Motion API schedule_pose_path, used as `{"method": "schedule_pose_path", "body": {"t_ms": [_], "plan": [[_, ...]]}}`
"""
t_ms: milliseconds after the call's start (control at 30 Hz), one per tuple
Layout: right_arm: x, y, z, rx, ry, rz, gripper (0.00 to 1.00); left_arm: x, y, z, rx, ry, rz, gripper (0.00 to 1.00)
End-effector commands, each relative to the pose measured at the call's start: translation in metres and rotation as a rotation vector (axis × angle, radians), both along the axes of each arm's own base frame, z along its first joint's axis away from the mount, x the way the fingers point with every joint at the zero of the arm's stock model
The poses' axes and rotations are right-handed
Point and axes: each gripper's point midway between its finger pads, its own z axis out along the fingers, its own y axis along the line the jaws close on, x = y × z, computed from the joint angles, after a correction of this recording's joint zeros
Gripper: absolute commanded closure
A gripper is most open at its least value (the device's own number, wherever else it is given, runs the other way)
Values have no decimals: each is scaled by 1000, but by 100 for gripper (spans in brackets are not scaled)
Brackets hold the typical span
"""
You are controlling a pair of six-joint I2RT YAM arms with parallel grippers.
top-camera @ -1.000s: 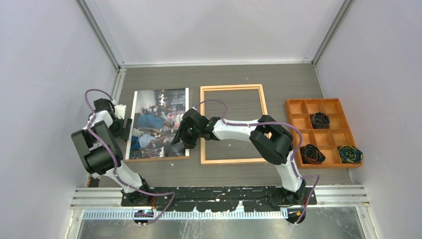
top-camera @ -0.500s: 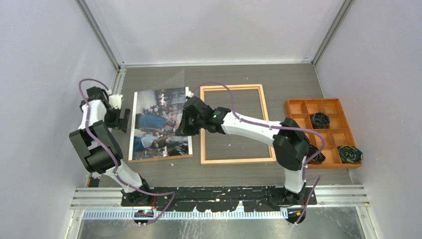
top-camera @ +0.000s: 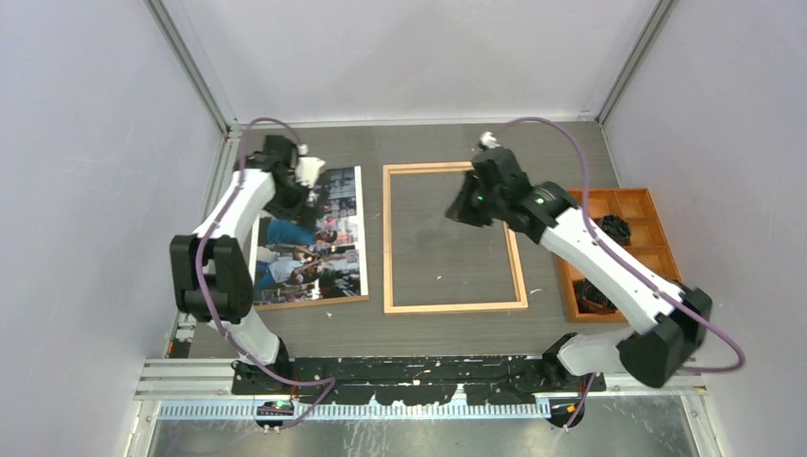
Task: Put the photo into the frame
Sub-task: Move the photo frame item to the center of the board.
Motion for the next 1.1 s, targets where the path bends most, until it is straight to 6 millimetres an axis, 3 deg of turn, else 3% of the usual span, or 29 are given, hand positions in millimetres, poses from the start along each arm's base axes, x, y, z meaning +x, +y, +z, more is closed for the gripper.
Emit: {"method": "schedule_pose_path", "body": {"t_ms": [0,100,233,367,633,767,1067], "plan": [[-36,-54,-20,-64,89,-76,99,21,-64,-3,-15,-17,-62,0],[-52,-78,-28,-104,104,-120,99,36,-106,-18,8,-9,-130,0],[-66,-96,-37,-130,116,-148,99,56,-148,-29,63,-39,-195,0],[-72,-101,-42,-140,129,-157,99,65,-167,-45,101,-36,-217,0],[-71,-89,-55,-119,166,-116,99,71,-146,-82,247,-56,-231,0],[-68,-78,-57,-87,178,-93,99,71,-126,-97,356,-58,-228,1],[-70,-63,-68,-41,218,-43,99,44,-63,-98,440,-8,-198,1]]}}
